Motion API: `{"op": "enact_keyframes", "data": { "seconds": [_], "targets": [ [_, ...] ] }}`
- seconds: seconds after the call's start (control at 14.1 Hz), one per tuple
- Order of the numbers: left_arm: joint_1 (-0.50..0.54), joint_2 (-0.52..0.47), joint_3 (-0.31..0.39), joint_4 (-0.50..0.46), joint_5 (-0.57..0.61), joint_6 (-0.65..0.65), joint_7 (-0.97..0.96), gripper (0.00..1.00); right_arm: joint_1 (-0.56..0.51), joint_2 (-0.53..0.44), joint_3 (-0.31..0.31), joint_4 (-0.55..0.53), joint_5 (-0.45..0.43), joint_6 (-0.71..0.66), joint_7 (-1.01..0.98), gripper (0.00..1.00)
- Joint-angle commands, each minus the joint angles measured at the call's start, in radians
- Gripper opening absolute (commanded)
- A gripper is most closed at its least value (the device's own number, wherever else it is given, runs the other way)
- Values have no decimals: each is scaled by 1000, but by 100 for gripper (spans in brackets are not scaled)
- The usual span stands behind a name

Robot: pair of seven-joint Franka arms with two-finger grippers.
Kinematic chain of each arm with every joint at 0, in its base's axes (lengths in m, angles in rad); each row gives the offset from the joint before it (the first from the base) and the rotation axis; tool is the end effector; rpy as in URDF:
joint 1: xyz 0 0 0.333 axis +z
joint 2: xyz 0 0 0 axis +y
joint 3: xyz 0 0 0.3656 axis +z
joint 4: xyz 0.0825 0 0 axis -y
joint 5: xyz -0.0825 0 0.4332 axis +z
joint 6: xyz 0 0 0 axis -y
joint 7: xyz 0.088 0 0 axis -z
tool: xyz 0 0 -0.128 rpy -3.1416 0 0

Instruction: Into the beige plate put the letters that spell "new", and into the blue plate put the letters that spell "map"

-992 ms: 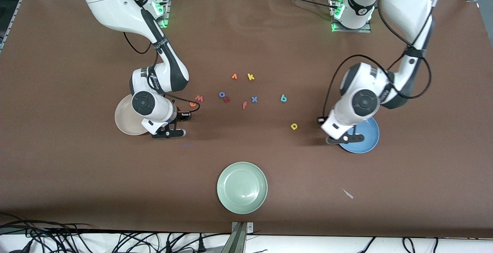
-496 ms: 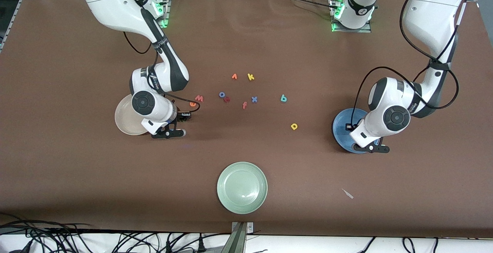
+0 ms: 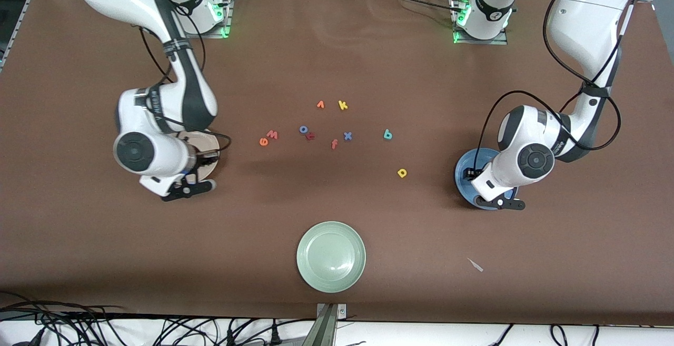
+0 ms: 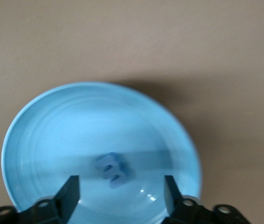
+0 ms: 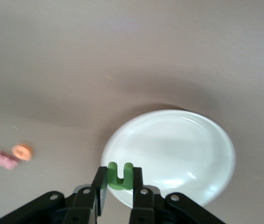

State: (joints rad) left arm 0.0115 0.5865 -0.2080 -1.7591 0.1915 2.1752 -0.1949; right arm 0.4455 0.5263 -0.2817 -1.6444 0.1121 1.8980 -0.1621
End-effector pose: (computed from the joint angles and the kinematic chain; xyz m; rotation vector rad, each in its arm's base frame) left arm 0.6955 -0.1172 0.2140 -3.0691 0.1504 0.2216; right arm 0.6952 0.1465 0.2959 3.0410 0.4517 -0.3866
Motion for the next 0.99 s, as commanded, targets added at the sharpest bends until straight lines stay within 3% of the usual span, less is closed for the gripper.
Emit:
{"op": "enact_keyframes", "data": {
  "seconds": [0.0, 0.14, 0.35, 0.5, 0.78, 0.92],
  "targets": [
    [-21, -28, -37, 78, -6, -112, -96, 100, 4, -86, -59, -191, -12, 103, -132, 9],
    [-76, -19, -37, 105, -23, -121, -214, 100, 2, -115, -97, -331, -11, 253, -204, 12],
    [-129, 6, -39, 107, -164, -111, -426, 100, 2, -147, -109, -457, 6, 358, -208, 39],
    [-200, 50, -37, 145, -166, -98, -571, 100, 4, -152, -100, -459, 6, 365, -186, 61],
    [-263, 145, -21, 211, -132, -14, -759, 99, 12, -149, 7, -431, 6, 363, 23, 63],
    [-269, 159, -21, 208, -132, 46, -762, 88, 27, -141, 62, -414, 6, 365, 143, 64]
  ]
}}
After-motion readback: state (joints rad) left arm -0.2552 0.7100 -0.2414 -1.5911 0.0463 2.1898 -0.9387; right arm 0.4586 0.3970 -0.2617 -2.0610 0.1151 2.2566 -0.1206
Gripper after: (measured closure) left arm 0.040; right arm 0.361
